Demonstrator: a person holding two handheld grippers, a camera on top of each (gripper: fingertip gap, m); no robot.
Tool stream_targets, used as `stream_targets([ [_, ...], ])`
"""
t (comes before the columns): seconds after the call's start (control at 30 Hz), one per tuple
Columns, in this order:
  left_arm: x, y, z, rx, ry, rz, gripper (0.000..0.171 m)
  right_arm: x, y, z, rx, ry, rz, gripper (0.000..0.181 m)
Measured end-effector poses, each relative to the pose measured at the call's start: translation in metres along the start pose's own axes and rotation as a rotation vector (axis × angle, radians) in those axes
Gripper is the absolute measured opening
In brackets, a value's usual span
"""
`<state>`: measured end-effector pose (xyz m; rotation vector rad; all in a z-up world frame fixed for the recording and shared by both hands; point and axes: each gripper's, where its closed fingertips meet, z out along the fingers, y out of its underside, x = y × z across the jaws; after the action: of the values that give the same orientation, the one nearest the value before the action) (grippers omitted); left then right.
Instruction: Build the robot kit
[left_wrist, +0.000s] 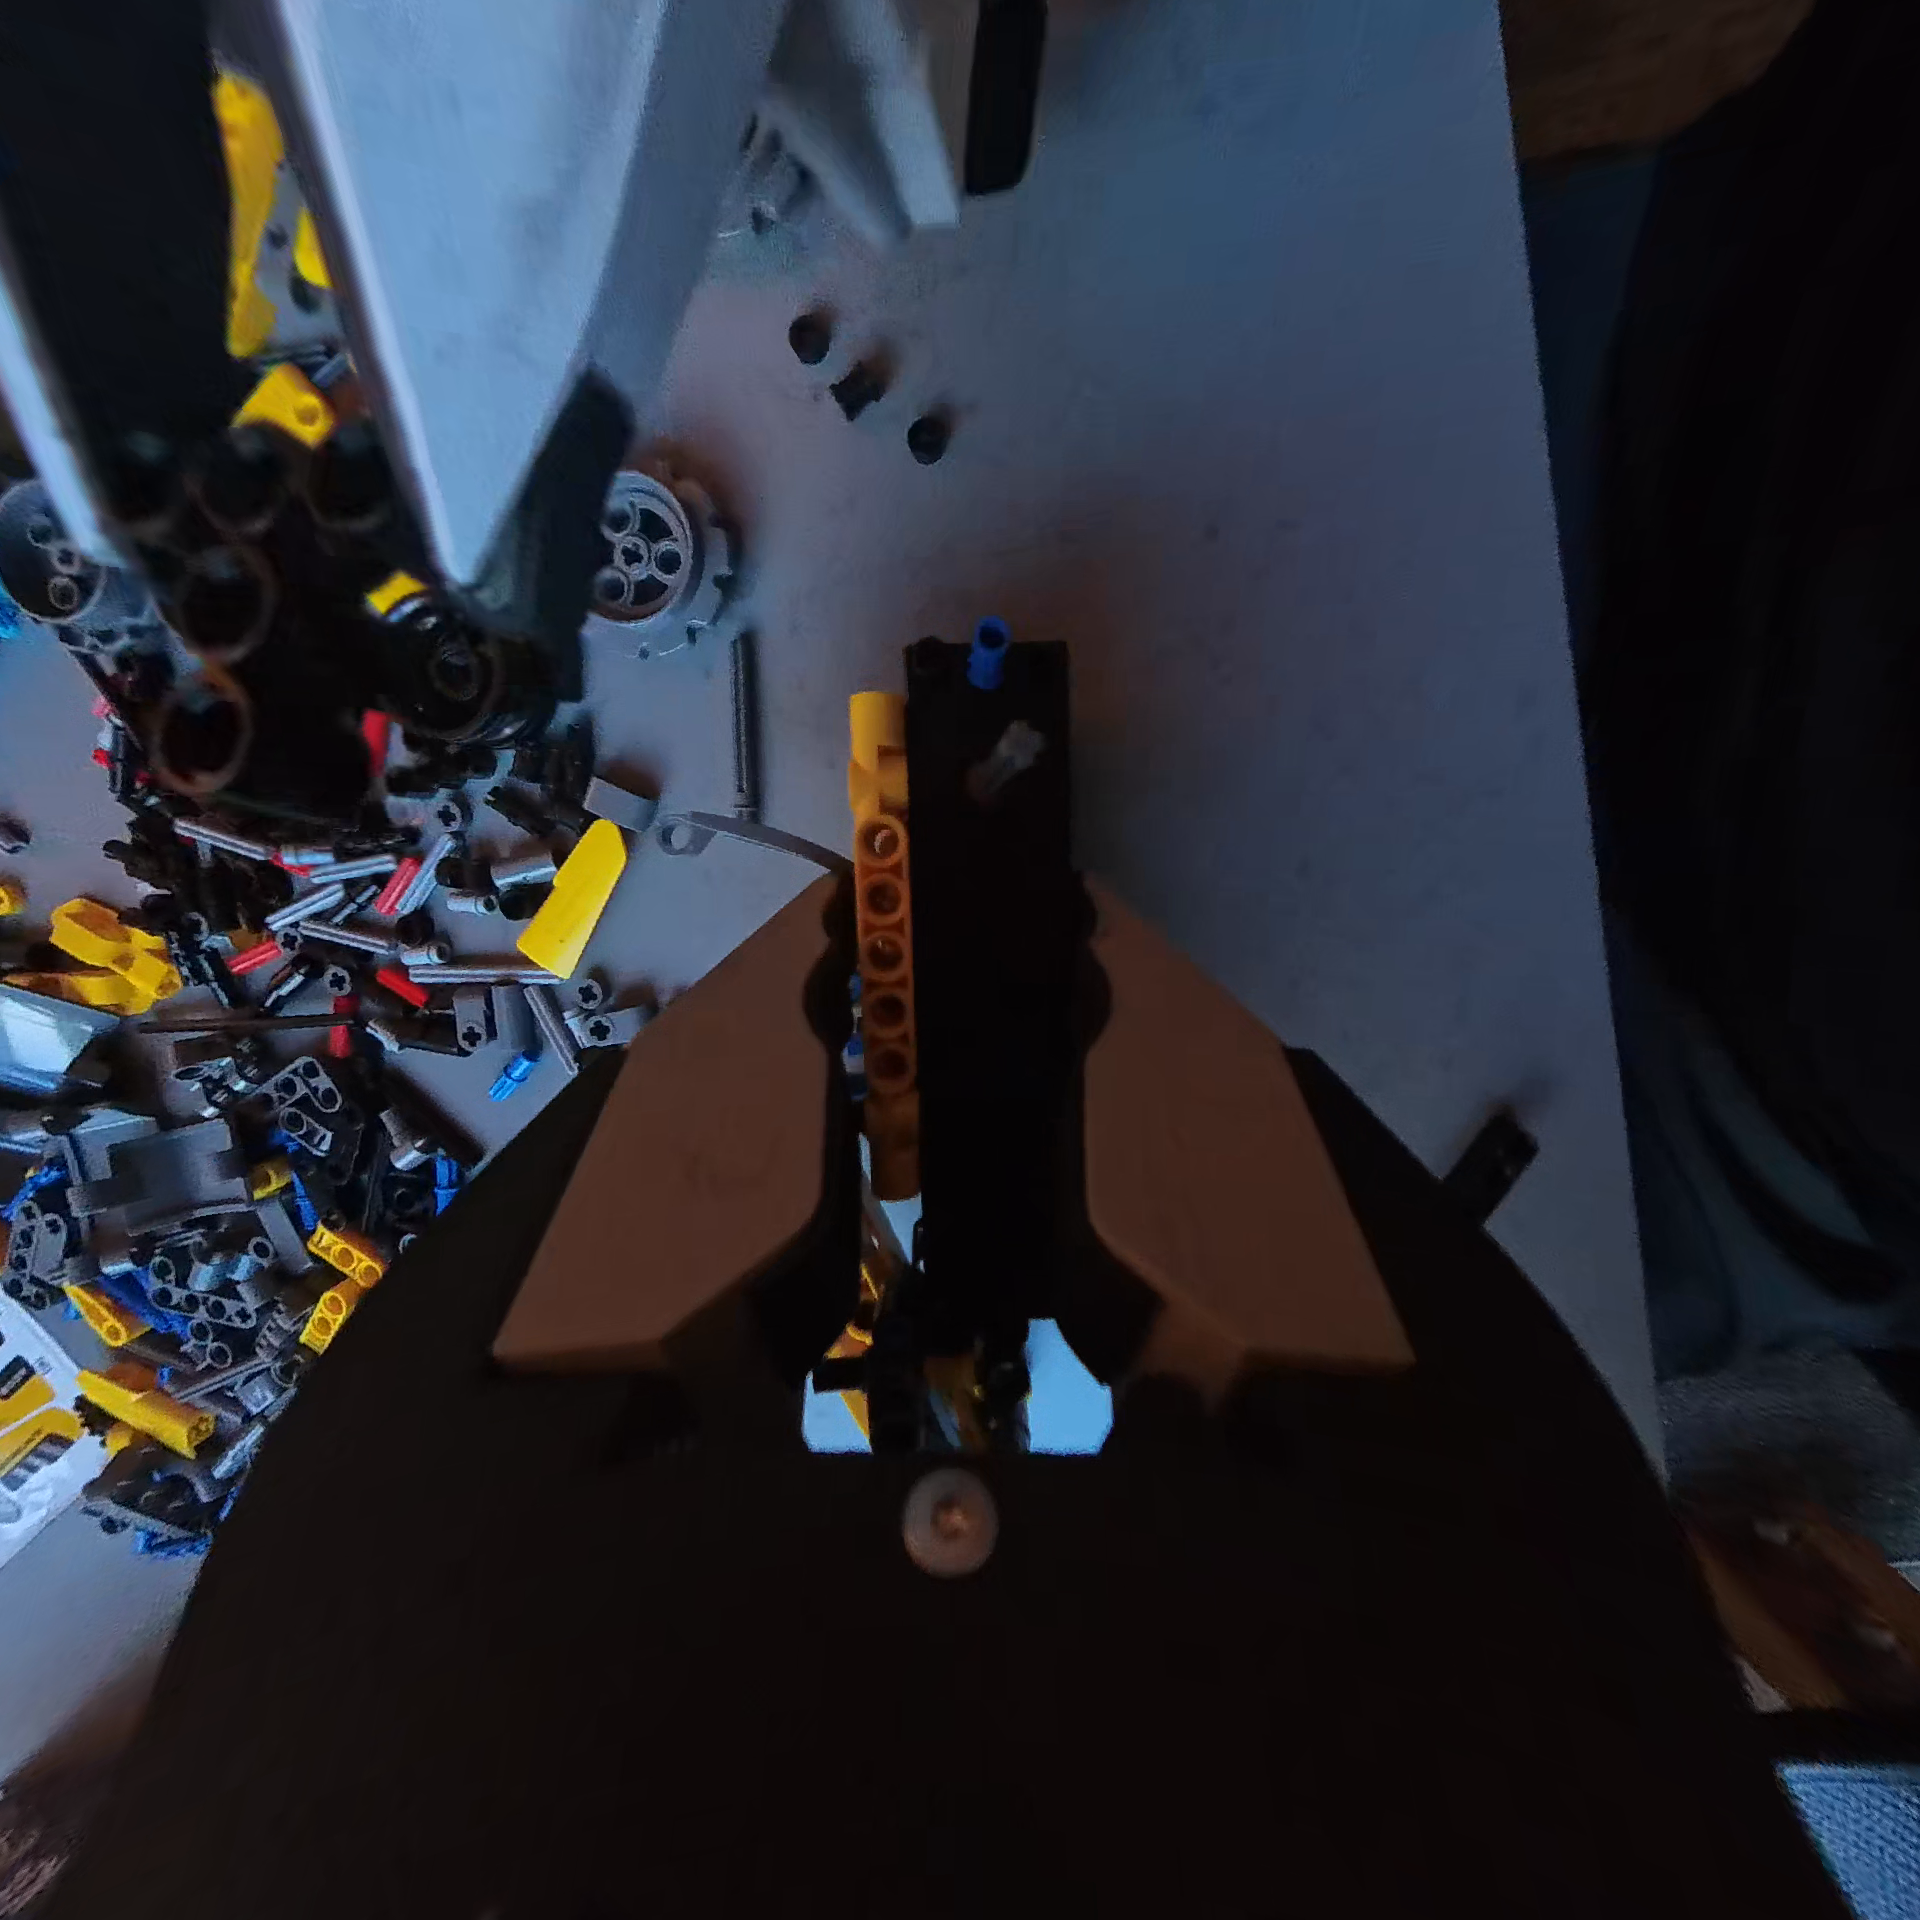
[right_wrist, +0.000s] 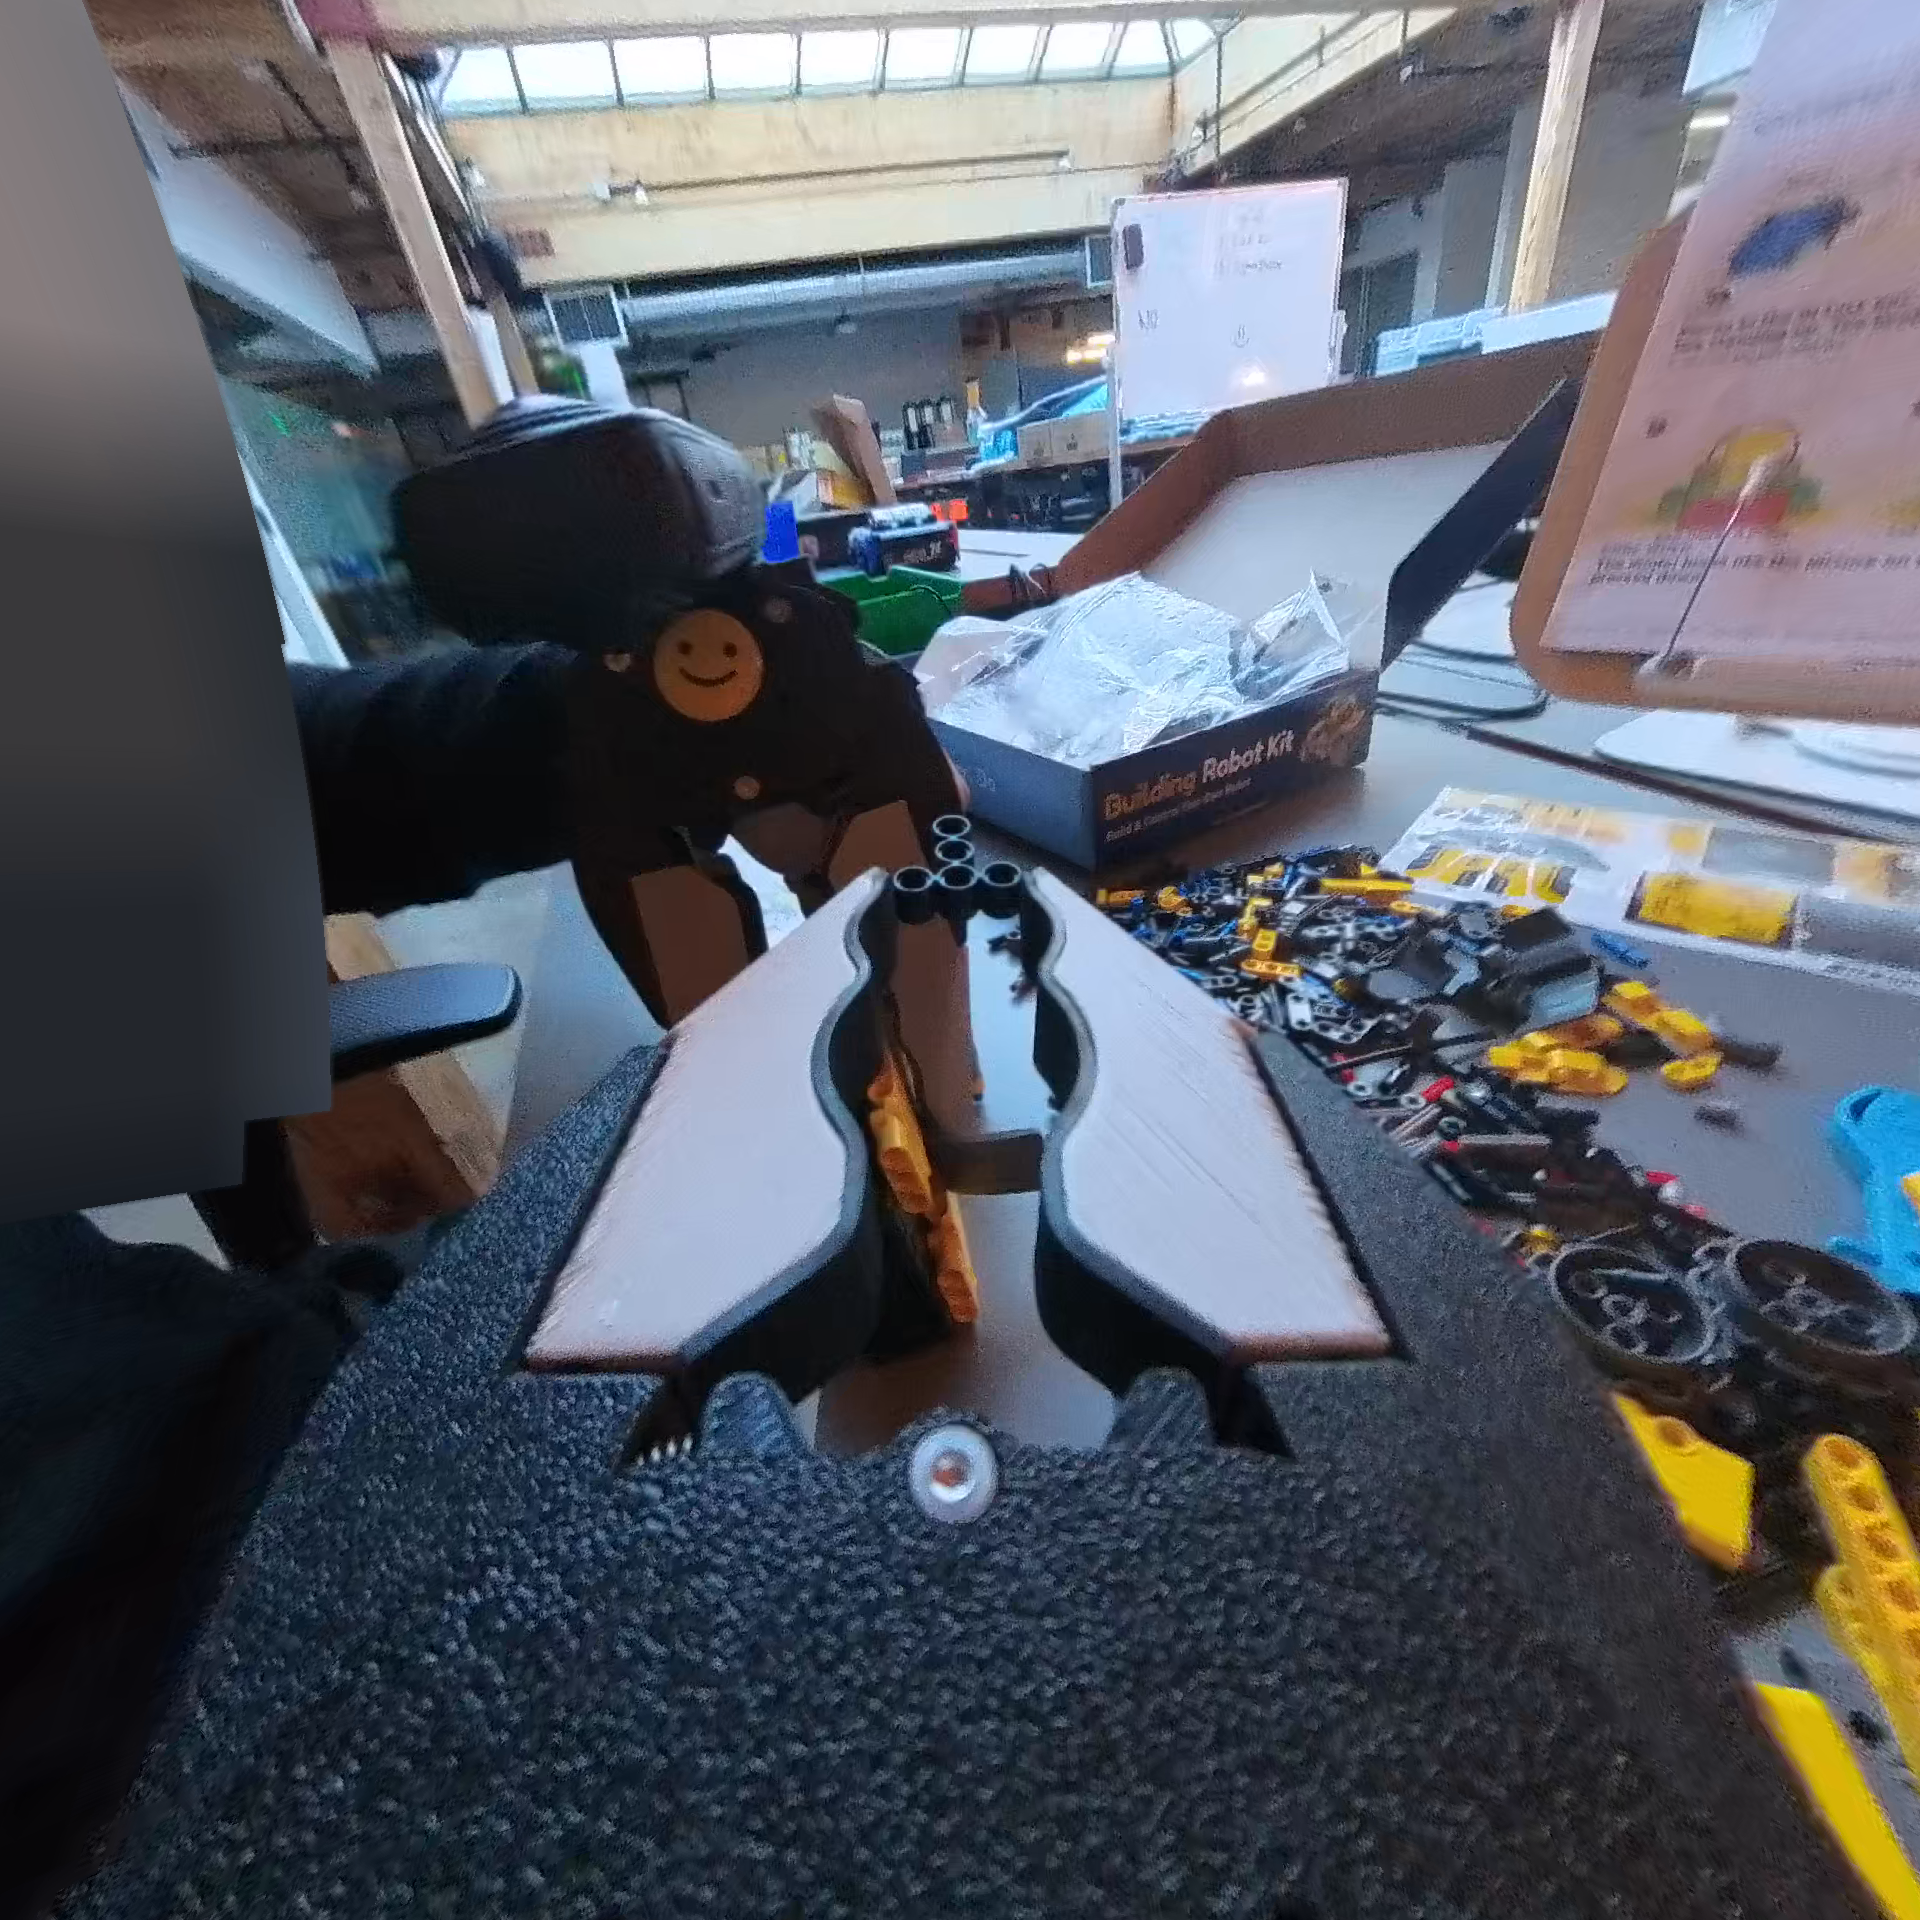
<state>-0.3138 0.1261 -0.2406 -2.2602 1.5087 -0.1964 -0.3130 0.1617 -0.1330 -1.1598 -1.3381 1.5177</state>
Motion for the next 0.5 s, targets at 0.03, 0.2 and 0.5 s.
stream_targets([
  [0.03,0.000,0.000,0.000,-0.004,0.005,0.000,0.037,-0.001,0.000,0.000,-0.023,-0.002,-0.019,0.022],
  [0.2,-0.001,0.001,-0.001,-0.031,-0.022,0.020,0.037,-0.001,-0.002,-0.006,-0.033,-0.025,0.030,0.023],
  [0.5,0.001,0.004,-0.004,-0.050,-0.042,0.105,0.037,-0.003,-0.005,-0.032,-0.038,0.006,0.016,0.023],
])
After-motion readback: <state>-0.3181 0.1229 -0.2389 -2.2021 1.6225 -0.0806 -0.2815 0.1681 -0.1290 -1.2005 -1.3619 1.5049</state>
